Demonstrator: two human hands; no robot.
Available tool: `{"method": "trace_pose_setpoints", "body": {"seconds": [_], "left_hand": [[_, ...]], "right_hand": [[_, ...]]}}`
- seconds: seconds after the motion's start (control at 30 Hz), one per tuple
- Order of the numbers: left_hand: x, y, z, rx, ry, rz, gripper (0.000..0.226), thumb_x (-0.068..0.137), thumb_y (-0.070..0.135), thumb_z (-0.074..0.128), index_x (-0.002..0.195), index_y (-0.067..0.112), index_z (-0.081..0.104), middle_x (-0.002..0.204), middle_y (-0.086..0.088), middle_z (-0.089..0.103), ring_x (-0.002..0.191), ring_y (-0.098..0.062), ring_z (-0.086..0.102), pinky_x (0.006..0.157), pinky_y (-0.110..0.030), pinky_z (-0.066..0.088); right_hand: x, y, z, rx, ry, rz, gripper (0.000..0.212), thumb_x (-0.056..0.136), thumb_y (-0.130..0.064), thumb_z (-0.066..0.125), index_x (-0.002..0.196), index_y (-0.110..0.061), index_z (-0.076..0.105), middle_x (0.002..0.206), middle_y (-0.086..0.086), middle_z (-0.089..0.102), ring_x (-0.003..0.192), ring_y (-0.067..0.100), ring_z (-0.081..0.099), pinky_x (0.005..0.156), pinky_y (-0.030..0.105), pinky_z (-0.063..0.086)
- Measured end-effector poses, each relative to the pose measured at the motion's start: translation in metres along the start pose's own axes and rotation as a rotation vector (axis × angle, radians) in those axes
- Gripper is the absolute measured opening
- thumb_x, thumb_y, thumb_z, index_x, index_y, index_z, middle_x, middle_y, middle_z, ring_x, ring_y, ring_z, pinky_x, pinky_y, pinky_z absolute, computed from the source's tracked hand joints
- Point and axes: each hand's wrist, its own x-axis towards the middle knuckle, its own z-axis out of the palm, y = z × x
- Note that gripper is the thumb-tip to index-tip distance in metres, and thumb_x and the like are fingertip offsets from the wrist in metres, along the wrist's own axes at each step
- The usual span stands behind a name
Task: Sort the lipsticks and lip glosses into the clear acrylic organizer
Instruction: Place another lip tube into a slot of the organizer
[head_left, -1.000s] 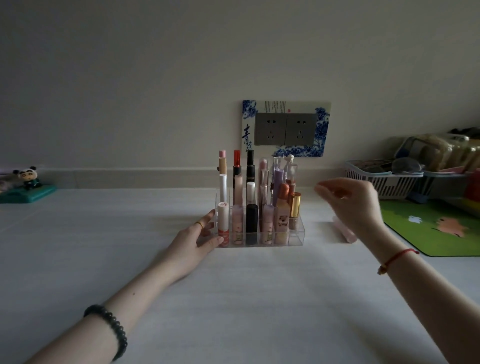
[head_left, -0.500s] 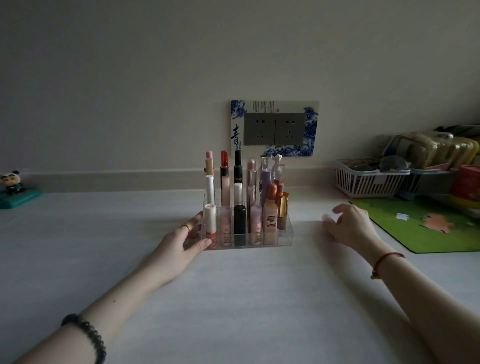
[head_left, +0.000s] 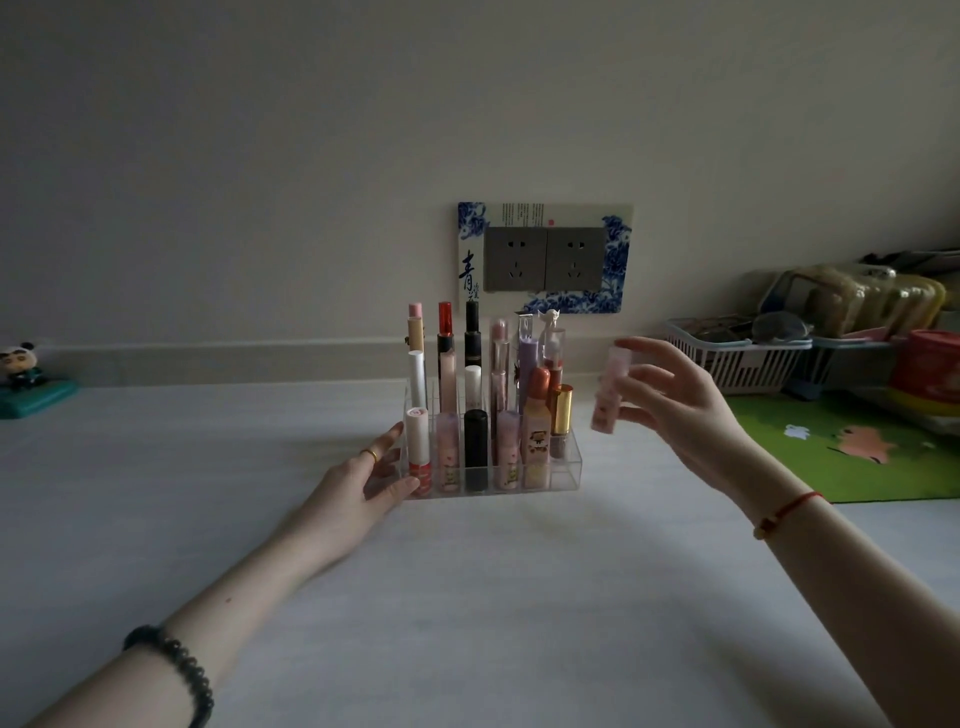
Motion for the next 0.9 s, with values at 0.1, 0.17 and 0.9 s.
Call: {"method": "trace_pose_setpoints", "body": {"seconds": [0.1, 0.17, 0.9], "left_hand": [[0.0, -0.001, -0.001, -0.008, -0.008, -0.012, 0.063, 0.084, 0.015, 0.061, 0.139, 0.02, 0.03, 0.127, 0.002, 0.053, 0.11, -0.003, 0.051, 0.084, -0.002, 0.034], [0.0, -0.002, -0.001, -0.001, -0.013, -0.009, 0.063, 0.084, 0.016, 0.061, 0.139, 0.02, 0.03, 0.129, 0.0, 0.053, 0.111, -0.003, 0.051, 0.086, -0.004, 0.033], [0.001, -0.004, 0.0, -0.014, -0.011, -0.011, 0.063, 0.084, 0.016, 0.062, 0.139, 0.02, 0.031, 0.134, -0.004, 0.05, 0.118, -0.01, 0.05, 0.098, -0.018, 0.033]], "right_hand": [[-0.003, -0.006, 0.013, 0.066, -0.114, -0.019, 0.034, 0.075, -0.012, 0.058, 0.105, -0.029, 0.057, 0.09, 0.009, 0.067, 0.085, 0.018, 0.066, 0.07, 0.025, 0.055], [-0.005, -0.004, 0.019, -0.034, -0.114, -0.075, 0.033, 0.08, -0.005, 0.055, 0.104, -0.028, 0.055, 0.087, 0.008, 0.066, 0.083, 0.016, 0.066, 0.07, 0.024, 0.055], [-0.009, 0.023, 0.035, -0.678, -0.053, -0.176, 0.027, 0.079, 0.001, 0.059, 0.097, -0.019, 0.06, 0.086, -0.017, 0.055, 0.081, 0.008, 0.06, 0.066, 0.016, 0.051]]}}
